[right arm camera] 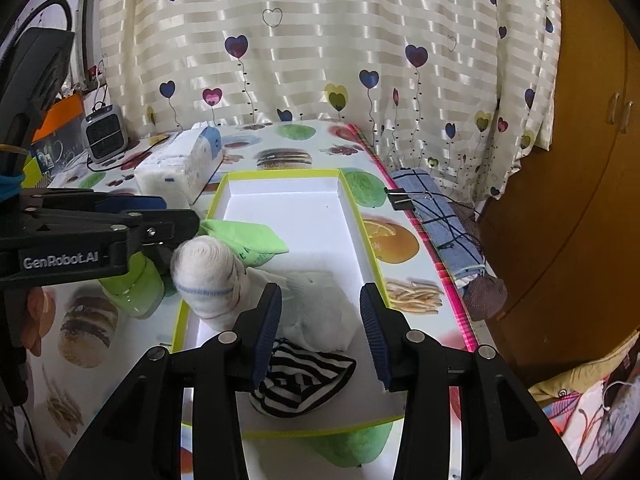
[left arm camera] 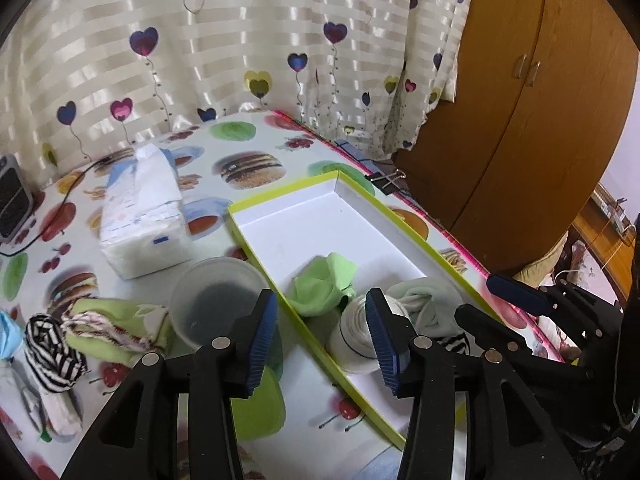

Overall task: Organize soft objects
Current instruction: 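Withdraw both open grippers from the tray back toward the clothing pile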

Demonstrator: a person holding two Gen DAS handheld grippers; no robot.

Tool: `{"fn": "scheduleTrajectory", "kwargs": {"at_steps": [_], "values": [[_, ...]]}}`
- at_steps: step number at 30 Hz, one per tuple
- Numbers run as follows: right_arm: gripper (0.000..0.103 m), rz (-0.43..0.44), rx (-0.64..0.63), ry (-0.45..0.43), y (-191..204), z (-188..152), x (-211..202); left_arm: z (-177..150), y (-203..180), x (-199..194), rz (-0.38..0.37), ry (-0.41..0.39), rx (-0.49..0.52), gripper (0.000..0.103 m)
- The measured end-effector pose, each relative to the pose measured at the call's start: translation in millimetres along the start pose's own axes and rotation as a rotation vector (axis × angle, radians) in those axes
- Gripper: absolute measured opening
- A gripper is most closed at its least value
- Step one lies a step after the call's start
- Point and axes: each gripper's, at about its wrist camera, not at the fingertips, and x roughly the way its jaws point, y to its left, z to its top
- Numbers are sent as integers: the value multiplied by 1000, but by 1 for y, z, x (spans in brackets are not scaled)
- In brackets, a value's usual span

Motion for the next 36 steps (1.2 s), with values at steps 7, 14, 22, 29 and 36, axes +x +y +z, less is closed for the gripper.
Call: {"fn": "scheduleTrajectory", "kwargs": {"at_steps": [7, 14, 22, 29, 36], "values": [[42, 29, 5, -7, 8, -1, -9, -14, 7, -22, 43, -14, -15, 46], [42, 58, -13, -21, 23, -1, -18, -33, 18, -43, 75, -28, -44, 46], [42, 96, -29, -28, 42, -6, -23, -60, 33, -56, 140, -22, -65, 46], [42, 114, -45, -35, 58, -7, -25, -79, 51, -67, 157, -22, -108, 46], [42, 147, -68, -39, 76, -6, -24, -91, 68, -79, 185, -33, -144, 46]]}}
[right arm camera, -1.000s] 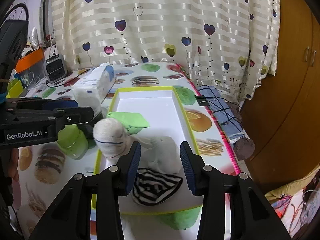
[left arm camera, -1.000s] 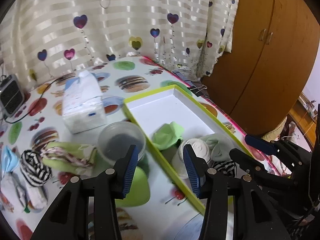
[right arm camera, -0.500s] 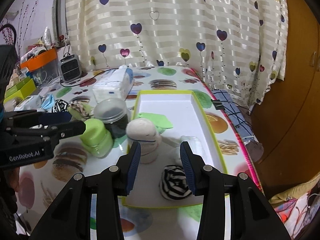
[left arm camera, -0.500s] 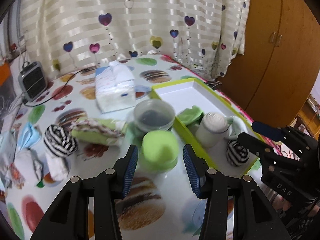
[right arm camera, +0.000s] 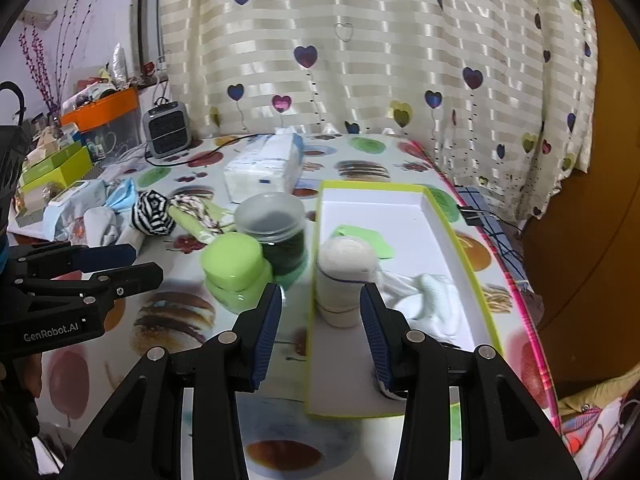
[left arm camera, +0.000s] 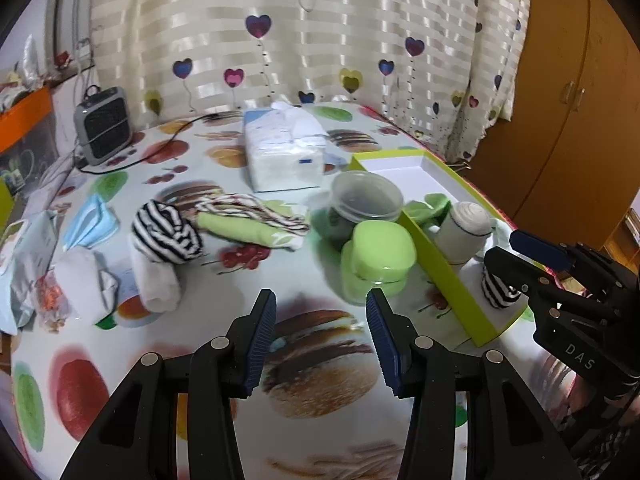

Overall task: Organize soft objects
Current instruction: 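Withdraw both open grippers from the tray back toward the clothing pile, then grasp the black-and-white striped sock with the right gripper while the left gripper reaches the grey knit sock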

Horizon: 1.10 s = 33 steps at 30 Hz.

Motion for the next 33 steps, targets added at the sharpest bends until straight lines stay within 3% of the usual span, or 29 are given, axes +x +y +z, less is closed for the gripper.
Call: {"fn": "scheduleTrajectory", "kwargs": {"at_steps": [33], "values": [[42, 149, -141, 20, 90, 26, 45, -8, 94, -13, 201, -37, -94, 46]]}}
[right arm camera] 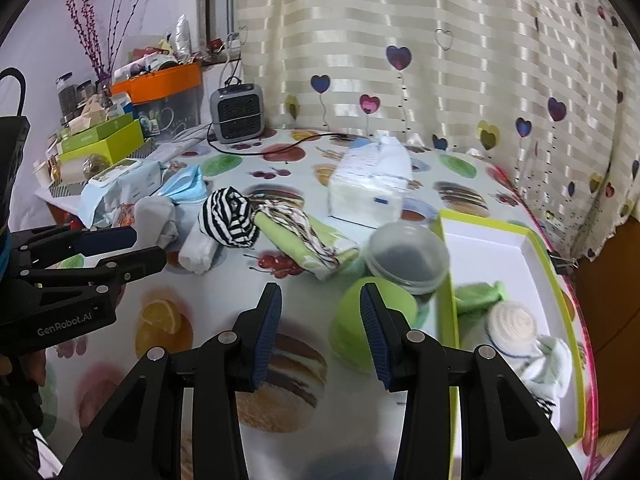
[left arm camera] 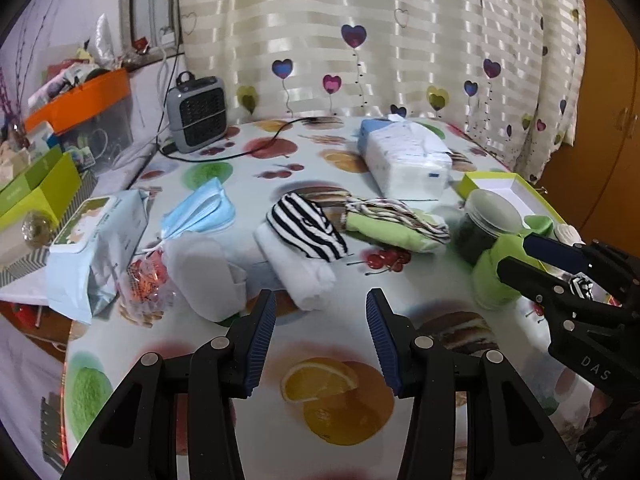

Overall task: Organize soft objects
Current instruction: 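Grasp the black-and-white striped sock with the right gripper while the left gripper reaches the grey knit sock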

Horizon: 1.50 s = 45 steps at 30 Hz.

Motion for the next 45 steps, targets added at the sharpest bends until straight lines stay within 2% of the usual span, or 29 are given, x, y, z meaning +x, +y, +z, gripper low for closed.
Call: {"fn": "scheduleTrajectory", "kwargs": {"at_steps": [3, 7, 10, 13, 21, 25, 29, 31, 38, 43, 45], "values": [[42, 13, -12, 4, 5, 4, 7, 2, 8, 3, 6, 0, -7, 46], [42, 20, -34, 9, 10, 12, 15, 7, 24, 9, -22, 14, -39, 46], [42, 34, -41, 16, 12, 18, 22, 9, 38, 15, 2, 27, -48, 46], [42, 55, -19, 26, 8, 25, 31, 10, 54, 23, -6, 48, -69, 46], [42, 58, -8, 52, 9, 44, 54, 10, 91, 30, 29, 57, -115, 46], [42, 114, -17, 48, 21, 53, 61, 9, 103, 36, 41, 75, -140, 46], [42, 148, -66, 47, 43, 65, 72, 8, 110, 46, -48, 100, -199, 49], [42, 162, -92, 53, 53, 68, 78, 8, 111, 50, -36, 120, -216, 49], [42, 202, -126, 92, 73, 72, 105, 16, 112, 54, -20, 113, -217, 49], [42, 262, -131, 104, 85, 74, 117, 12, 118, 66, -46, 137, -254, 49], [42, 256, -143, 118, 88, 74, 123, 10, 120, 69, -47, 143, -273, 49]]}}
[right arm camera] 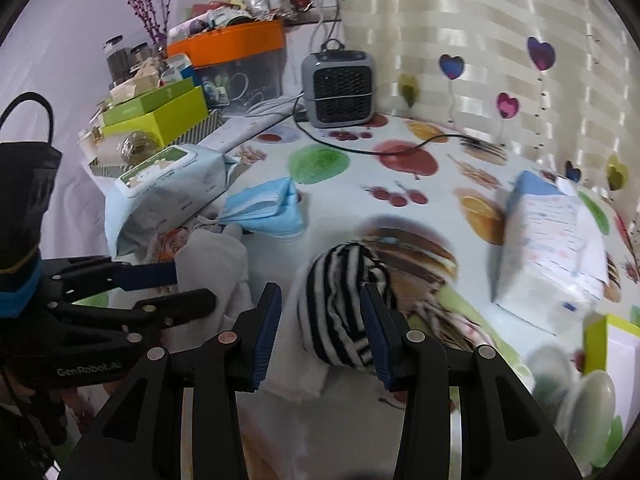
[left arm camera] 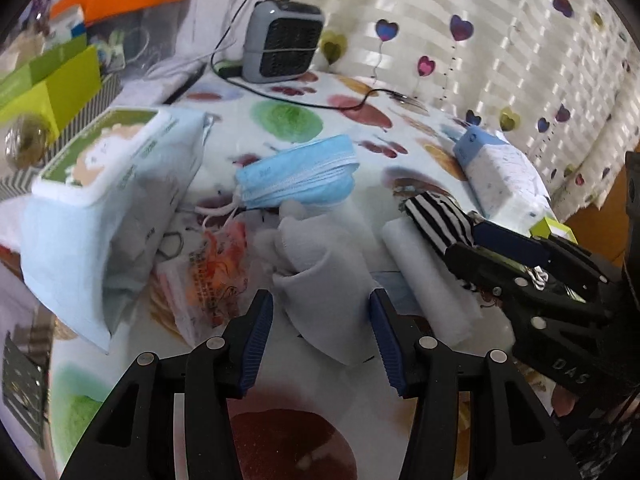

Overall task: Organize soft objects
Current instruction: 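Grasp the black-and-white striped sock with the right gripper while the left gripper reaches the grey knit sock, then grasp and lift the grey knit sock with the left gripper while the right gripper lifts the striped sock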

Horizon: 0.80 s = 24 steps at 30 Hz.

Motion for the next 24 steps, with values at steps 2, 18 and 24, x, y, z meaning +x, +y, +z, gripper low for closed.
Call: {"fn": "scheduleTrajectory", "kwargs": {"at_steps": [2, 18, 24], "values": [[42, -6, -4, 6, 0, -1, 5, 0, -1, 0, 11, -12, 8, 49], [27, 8, 74, 17, -15, -2, 19, 2, 9, 9, -6, 20, -62, 49], [14, -4, 67, 18, -14, -3, 19, 1, 5, 8, 3, 1, -40, 39]]}}
